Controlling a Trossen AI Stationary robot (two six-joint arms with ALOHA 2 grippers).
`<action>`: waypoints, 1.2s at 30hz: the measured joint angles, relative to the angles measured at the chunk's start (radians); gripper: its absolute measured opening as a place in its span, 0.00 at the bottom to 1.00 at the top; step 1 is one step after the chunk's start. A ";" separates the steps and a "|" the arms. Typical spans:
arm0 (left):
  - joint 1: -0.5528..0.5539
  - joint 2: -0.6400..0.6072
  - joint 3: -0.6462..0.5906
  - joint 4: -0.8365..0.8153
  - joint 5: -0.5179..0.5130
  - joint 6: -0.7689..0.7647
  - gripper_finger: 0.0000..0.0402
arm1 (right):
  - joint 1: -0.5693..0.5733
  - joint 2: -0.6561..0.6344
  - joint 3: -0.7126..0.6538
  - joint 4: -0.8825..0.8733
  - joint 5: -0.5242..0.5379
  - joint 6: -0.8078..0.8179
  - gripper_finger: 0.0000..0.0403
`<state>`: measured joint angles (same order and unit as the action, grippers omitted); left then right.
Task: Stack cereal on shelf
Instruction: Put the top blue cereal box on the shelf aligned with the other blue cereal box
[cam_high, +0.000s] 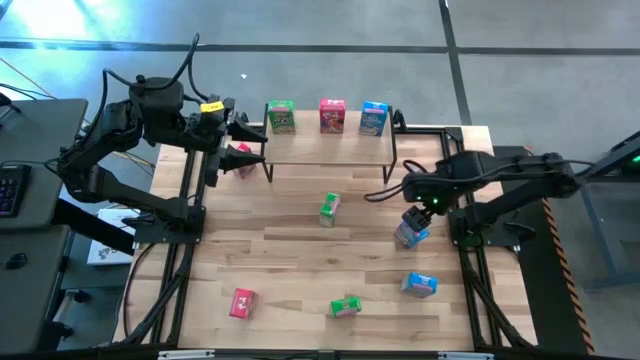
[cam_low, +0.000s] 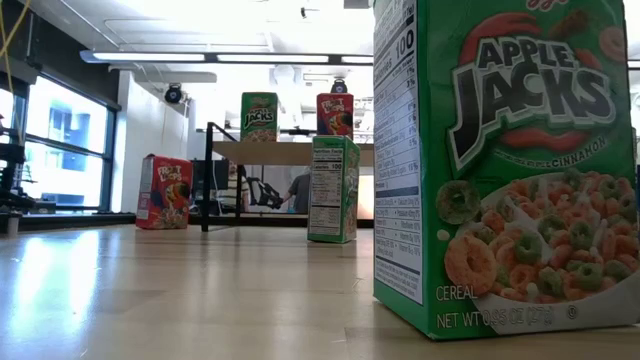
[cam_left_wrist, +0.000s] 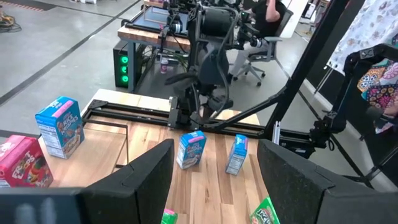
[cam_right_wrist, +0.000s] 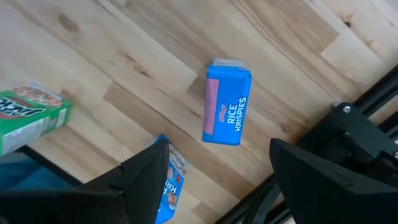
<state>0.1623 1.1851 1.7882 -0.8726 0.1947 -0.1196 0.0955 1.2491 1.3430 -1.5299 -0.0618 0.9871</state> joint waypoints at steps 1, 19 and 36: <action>0.000 0.000 0.000 0.000 0.000 0.000 0.56 | 0.004 0.011 0.000 0.000 0.001 0.000 0.67; 0.000 0.000 0.000 0.000 0.000 0.000 0.56 | 0.157 0.058 -0.135 0.098 0.076 0.177 0.67; 0.000 0.001 0.000 0.000 0.000 0.000 0.55 | 0.176 0.053 -0.359 0.240 0.078 0.265 0.67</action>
<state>0.1623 1.1858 1.7878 -0.8726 0.1947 -0.1196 0.2710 1.3018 0.9838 -1.2903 0.0166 1.2523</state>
